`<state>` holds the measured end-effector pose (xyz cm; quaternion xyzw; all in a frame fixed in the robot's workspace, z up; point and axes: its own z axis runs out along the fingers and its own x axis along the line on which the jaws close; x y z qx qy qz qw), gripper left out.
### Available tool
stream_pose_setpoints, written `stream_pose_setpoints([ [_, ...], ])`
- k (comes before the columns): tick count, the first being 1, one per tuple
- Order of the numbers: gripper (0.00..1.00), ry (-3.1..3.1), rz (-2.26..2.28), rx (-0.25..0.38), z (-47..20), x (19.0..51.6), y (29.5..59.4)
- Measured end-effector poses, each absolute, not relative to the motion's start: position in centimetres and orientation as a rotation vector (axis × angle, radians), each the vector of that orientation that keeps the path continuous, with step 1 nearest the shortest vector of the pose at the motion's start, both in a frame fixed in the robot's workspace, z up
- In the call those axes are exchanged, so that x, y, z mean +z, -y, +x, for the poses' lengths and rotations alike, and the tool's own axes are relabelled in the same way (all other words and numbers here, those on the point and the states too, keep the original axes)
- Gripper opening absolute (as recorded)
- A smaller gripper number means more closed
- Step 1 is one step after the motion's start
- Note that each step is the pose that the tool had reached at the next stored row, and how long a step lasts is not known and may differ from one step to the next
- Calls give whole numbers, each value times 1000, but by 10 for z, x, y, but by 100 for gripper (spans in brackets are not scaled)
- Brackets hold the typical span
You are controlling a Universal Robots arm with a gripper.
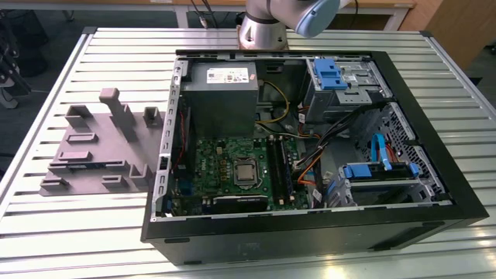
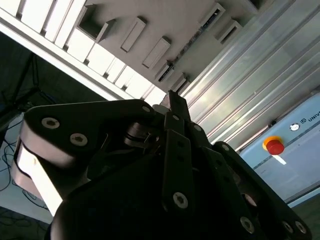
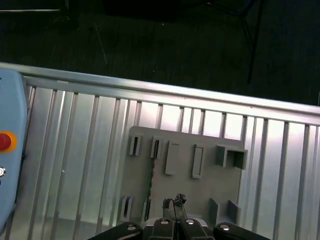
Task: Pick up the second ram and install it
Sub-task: 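Pick up the second ram and move it above second insertion slot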
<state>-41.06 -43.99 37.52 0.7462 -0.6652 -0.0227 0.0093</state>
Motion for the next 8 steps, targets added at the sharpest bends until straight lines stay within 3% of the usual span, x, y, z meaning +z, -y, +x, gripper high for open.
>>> stream_pose_setpoints([
  [8,11,2237,2182,-72,-411,374,440],
])
